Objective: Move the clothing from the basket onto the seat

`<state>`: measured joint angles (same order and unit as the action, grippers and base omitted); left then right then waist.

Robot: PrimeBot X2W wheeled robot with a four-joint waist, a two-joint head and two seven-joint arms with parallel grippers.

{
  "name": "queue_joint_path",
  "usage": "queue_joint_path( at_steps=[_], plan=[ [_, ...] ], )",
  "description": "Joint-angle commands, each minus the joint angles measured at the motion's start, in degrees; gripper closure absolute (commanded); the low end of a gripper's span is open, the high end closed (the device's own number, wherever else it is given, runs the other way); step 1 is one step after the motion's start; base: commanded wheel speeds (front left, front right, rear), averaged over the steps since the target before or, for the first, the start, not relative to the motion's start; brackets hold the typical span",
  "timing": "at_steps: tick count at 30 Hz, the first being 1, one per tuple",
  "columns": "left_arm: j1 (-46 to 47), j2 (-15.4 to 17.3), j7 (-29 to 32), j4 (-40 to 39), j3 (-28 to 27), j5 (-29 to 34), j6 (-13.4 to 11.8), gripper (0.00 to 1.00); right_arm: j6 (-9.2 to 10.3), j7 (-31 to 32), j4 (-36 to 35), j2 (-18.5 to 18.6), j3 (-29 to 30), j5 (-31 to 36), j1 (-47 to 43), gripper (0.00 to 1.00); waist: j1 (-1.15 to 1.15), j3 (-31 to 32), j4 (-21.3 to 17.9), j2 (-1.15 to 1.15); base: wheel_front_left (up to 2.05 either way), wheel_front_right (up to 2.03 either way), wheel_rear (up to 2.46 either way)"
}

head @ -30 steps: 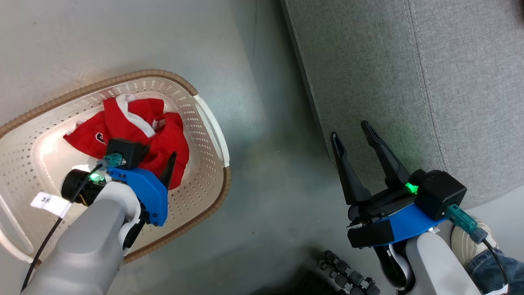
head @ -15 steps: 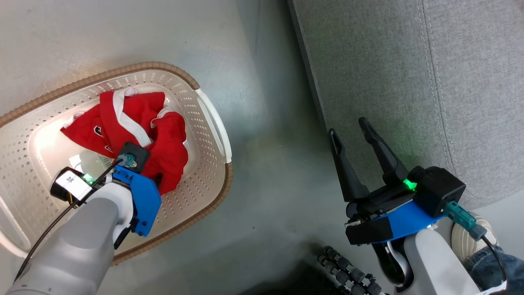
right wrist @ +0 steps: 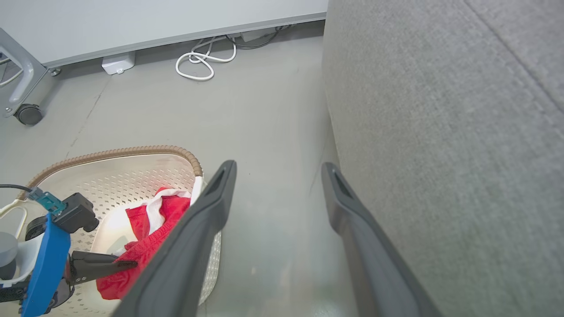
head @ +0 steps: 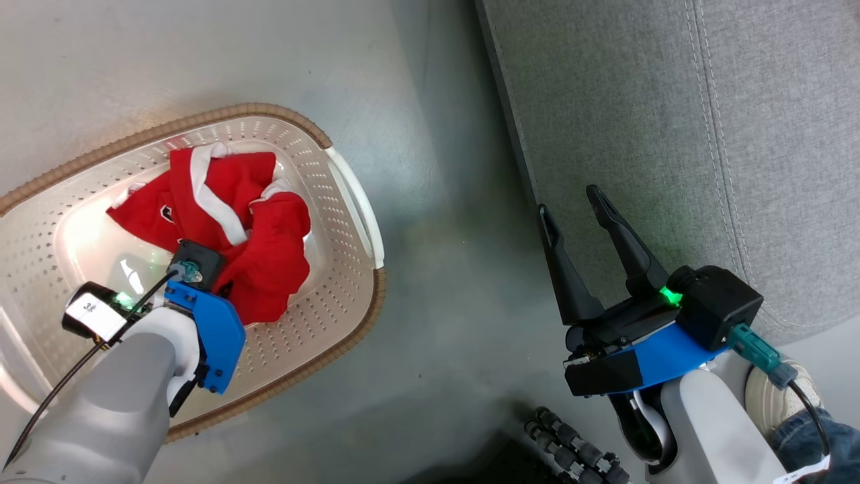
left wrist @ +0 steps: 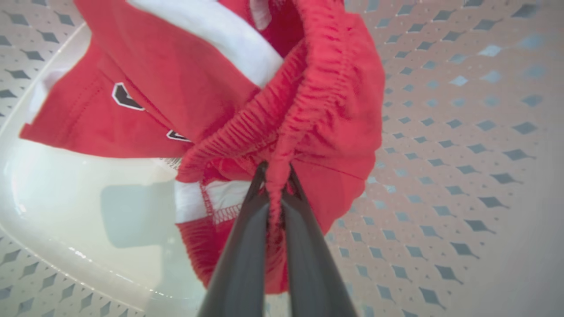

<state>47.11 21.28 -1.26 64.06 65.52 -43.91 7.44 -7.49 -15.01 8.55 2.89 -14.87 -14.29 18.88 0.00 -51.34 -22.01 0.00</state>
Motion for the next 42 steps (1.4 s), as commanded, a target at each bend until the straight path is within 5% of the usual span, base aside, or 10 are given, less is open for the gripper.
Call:
queue_joint_path(
  at_steps=[1,10,22,42],
  plan=[
    [1.0,0.3,-0.4,-0.3,0.5,-0.8,0.1,1.0,-0.01,-0.2,0.1,0.0,0.0,-0.2,0.9,0.0,0.0,0.2,0.3,0.0,0.0,0.0,0.0],
    [0.7,-1.8,-3.1,0.0,3.4,-5.9,0.1,1.0,-0.01,-0.2,1.2,0.0,0.2,0.9,1.1,0.0,0.0,4.9,3.0,0.0,0.0,0.0,0.0],
    [-2.6,-8.7,-6.0,-1.8,4.9,-11.4,0.1,1.0,-0.01,0.7,5.3,0.0,1.8,3.6,-1.8,0.0,0.0,21.6,9.8,0.0,0.0,0.0,0.0],
    [-3.2,-14.0,-10.3,-10.3,5.1,-16.2,0.1,1.0,-0.01,7.4,4.2,0.0,2.7,5.6,-12.7,0.0,0.0,44.4,18.7,0.0,0.0,0.0,0.0]
  ],
)
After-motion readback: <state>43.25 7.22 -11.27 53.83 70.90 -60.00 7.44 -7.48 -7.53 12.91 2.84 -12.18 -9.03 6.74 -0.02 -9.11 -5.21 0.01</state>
